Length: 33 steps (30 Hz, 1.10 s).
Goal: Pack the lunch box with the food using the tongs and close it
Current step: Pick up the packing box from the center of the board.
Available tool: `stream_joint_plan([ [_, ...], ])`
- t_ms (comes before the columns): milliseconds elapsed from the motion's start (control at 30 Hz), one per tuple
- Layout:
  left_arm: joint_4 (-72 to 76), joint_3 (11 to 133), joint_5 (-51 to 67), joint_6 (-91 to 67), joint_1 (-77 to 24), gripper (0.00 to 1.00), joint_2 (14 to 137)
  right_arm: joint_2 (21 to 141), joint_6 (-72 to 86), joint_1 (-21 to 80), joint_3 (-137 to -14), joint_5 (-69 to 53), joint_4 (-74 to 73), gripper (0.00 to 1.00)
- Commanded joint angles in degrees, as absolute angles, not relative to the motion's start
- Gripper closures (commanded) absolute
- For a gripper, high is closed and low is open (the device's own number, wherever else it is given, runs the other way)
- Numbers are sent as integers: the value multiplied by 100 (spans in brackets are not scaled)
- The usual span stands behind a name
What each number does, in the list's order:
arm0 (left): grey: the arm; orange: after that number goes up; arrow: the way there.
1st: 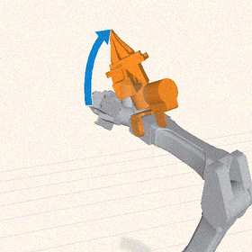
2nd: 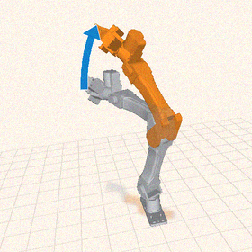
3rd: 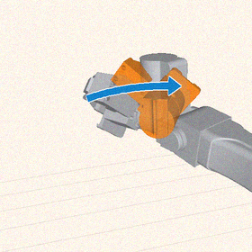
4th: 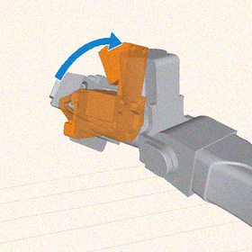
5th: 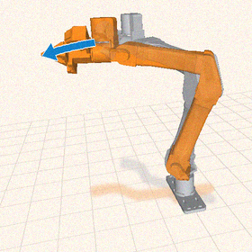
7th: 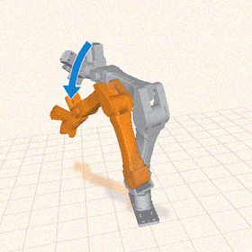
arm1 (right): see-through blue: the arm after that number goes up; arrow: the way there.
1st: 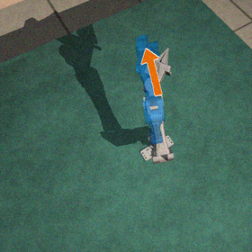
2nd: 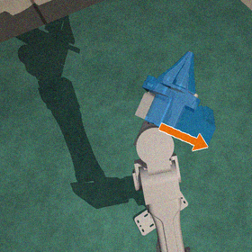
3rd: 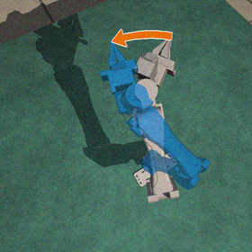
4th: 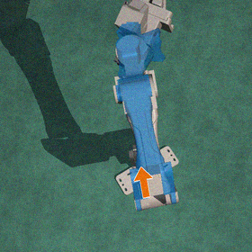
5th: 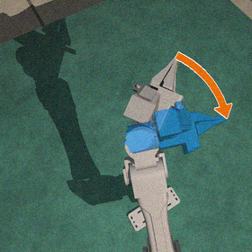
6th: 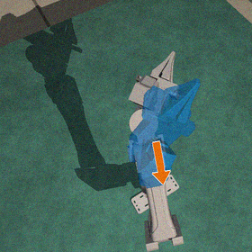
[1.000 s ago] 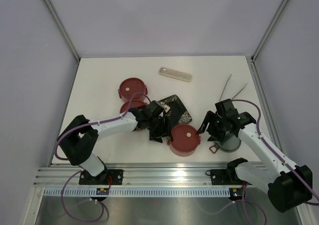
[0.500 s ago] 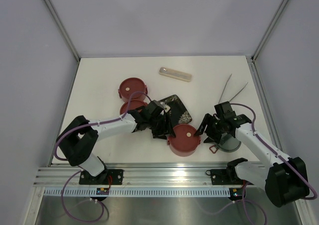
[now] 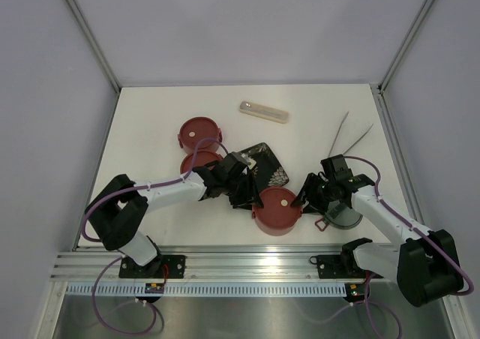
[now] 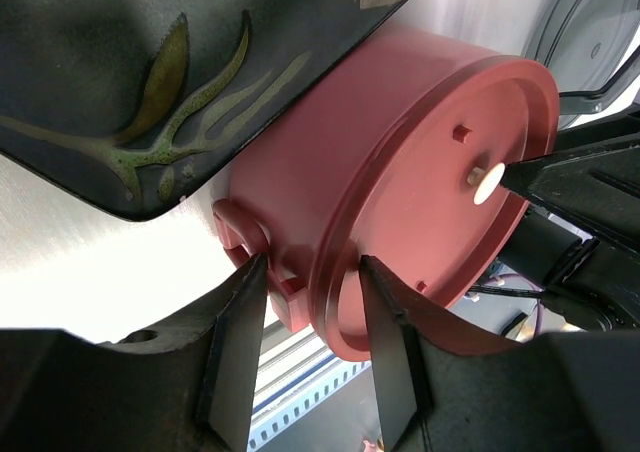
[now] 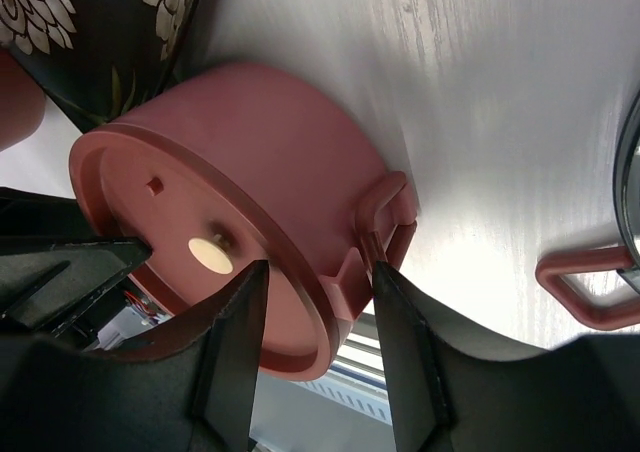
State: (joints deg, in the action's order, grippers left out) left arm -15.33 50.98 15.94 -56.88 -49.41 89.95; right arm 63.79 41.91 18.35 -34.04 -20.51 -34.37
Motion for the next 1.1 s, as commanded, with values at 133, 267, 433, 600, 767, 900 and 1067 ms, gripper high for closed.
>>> stream_joint_plan([
  [133, -1336, 5080, 1406, -5757, -4992, 58, 8745, 6302, 4034, 1775, -3357, -2118, -3269, 46],
  [267, -1371, 5106, 1398, -5748, -5001, 60, 8736, 6319, 3973, 1775, -3375, -2057, -3278, 41],
  [433, -1433, 5159, 1380, -5748, -5010, 57, 8701, 6276, 3920, 1767, -3410, -2013, -3322, 46],
  [600, -1494, 5203, 1345, -5766, -5010, 61, 8657, 6249, 3920, 1767, -3384, -2030, -3322, 66],
  [767, -1591, 5291, 1336, -5748, -5010, 82, 8640, 6170, 3911, 1775, -3471, -2083, -3349, 84],
  [900, -1679, 5396, 1327, -5739, -5010, 98, 8631, 6126, 3876, 1767, -3595, -2109, -3489, 94],
  [1067, -1793, 5554, 1318, -5704, -5010, 100, 8605, 6073, 3850, 1767, -3674, -2118, -3595, 97],
])
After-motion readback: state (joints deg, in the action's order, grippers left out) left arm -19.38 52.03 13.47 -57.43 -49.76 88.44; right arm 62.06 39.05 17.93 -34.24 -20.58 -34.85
